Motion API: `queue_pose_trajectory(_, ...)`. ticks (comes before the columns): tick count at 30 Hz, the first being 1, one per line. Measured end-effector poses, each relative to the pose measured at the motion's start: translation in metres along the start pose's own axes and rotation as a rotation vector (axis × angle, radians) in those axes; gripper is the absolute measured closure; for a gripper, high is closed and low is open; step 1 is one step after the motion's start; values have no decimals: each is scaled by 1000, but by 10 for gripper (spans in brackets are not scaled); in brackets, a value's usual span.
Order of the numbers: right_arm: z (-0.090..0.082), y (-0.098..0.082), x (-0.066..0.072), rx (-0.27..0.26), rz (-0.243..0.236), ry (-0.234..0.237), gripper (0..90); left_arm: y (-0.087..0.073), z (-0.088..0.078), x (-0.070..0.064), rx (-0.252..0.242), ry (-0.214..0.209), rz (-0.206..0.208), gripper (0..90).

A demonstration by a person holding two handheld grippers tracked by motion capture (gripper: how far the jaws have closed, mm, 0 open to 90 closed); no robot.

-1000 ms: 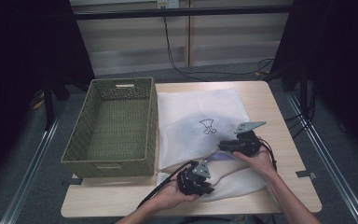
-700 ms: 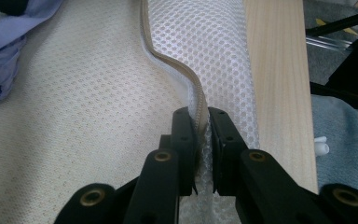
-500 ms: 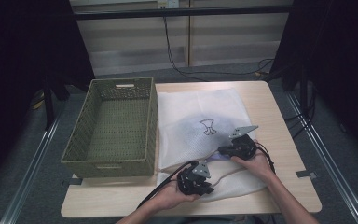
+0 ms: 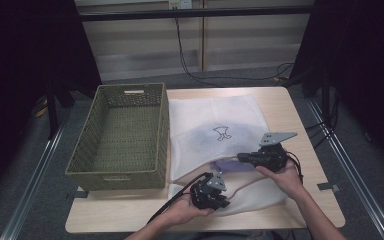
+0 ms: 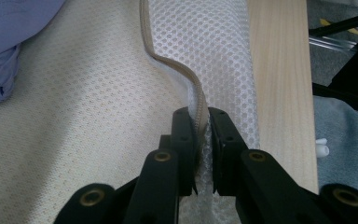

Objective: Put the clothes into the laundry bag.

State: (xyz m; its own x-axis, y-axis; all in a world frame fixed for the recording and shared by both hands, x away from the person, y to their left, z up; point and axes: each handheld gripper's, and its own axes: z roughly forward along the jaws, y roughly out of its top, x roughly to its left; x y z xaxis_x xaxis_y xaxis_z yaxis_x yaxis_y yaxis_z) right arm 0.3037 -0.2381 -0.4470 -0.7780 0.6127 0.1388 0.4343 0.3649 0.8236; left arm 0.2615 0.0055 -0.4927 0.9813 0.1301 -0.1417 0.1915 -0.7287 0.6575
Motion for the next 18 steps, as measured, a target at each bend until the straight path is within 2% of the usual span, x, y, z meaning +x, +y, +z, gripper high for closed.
queue_pose_trajectory(2,-5,2,2,-14,6,10,899,0,1,0,-8,-5,-3,820)
queue_pose_trajectory(3,-13,4,8,-35,-3,17,899,0,1,0,-6,-2,-4,821)
queue_pose_trajectory(5,-16,5,9,-43,-3,23,900,0,1,0,-7,0,-3,821)
queue_pose_trajectory(7,-23,2,17,-51,-13,34,900,2,-2,0,32,2,5,821)
queue_pose_trajectory(8,-24,0,20,-46,-18,34,900,0,1,-1,-5,0,-9,820)
queue_pose_trajectory(11,-24,-10,29,-4,-32,41,900,0,0,0,2,-3,-10,821)
queue_pose_trajectory(13,-23,-14,30,7,-35,48,900,0,1,-1,-5,0,-19,822)
queue_pose_trajectory(14,-21,-22,31,40,-34,52,900,1,0,-1,0,3,-18,823)
queue_pose_trajectory(18,-17,-35,33,79,-24,61,900,0,1,-1,-9,6,-30,826)
